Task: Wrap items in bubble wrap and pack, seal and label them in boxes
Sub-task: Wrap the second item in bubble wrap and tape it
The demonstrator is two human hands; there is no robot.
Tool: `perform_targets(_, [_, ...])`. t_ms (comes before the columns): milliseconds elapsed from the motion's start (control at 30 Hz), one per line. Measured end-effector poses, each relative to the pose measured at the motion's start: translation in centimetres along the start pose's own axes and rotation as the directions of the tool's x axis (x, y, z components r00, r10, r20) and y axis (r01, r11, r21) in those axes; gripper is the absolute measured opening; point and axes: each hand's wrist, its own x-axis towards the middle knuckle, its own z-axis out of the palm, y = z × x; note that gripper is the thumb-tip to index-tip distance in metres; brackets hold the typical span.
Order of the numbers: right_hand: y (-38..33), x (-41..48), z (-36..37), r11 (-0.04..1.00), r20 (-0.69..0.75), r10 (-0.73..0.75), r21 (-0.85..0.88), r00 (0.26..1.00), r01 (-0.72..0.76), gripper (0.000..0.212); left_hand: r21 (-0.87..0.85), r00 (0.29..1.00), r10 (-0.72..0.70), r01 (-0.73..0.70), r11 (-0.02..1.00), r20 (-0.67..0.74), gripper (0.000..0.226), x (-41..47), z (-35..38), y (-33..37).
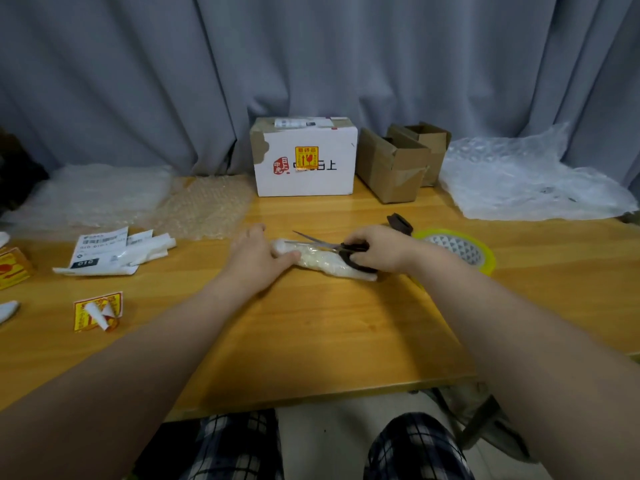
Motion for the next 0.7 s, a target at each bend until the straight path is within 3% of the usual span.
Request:
perform_targets(67, [0.2,0.4,-0.6,0.999,0.089,0.041,-0.008,0.995,-0.040,0.047,-0.093,0.975,-0.171,0.185,0.978,0.140,0.088,0.5,-0.1,0.3])
perform_targets(167, [0.3,0.3,-0.6,0.988,0.146,0.050,0.136,0.988,-0.070,0.047,-0.459,0.957,-0.219,0.285,0.842,0.192,0.058,0.9,0.7,1.0])
perform_targets(233, [0.6,-0.3,-0.3,0.957,0.141,0.011,0.284,0.990,-0.051,0.043,-0.736,0.946,-0.275,0.307,0.603,0.169,0.050,0.7,1.2,1.7])
perform_targets(300, [0.6,-1.0,0.2,0.905,0.098,-0.020,0.425,0.995,-0.024,0.038,-0.911,0.922,-0.352,0.274,0.309,0.158,0.067,0.5,1.6,2.0])
perform_targets(367, [0.4,-1.4,1.2,0.819,0.059,-0.032,0.573,0.998,-0.007,0.036,-0.953,0.922,-0.344,0.247,0.174,0.176,0.033,0.5,1.9,2.4])
perform_targets(433, [-0.1,-1.6,2.3,0.714,0.038,-0.049,0.700,0.998,0.008,0.034,-0.927,0.936,-0.231,0.315,0.204,0.267,0.016,-0.2,1.9,3.2])
perform_targets(533, [-1.1,-1.7,3.3,0.615,0.026,-0.073,0.788,0.997,0.025,0.038,-0.895,0.920,-0.062,0.391,0.215,0.387,0.048,-0.7,1.8,3.4])
perform_targets(600, [-1.7,-1.6,3.1,0.602,0.014,-0.051,0.798,0.999,0.020,0.045,-0.913,0.937,-0.040,0.346,0.217,0.346,0.056,-0.7,1.3,3.4])
perform_targets(700, [-2.0,-1.7,2.3,0.651,-0.011,0.044,0.758,0.999,-0.020,0.055,-0.937,0.969,-0.119,0.241,0.254,0.218,0.046,-0.1,0.2,2.7])
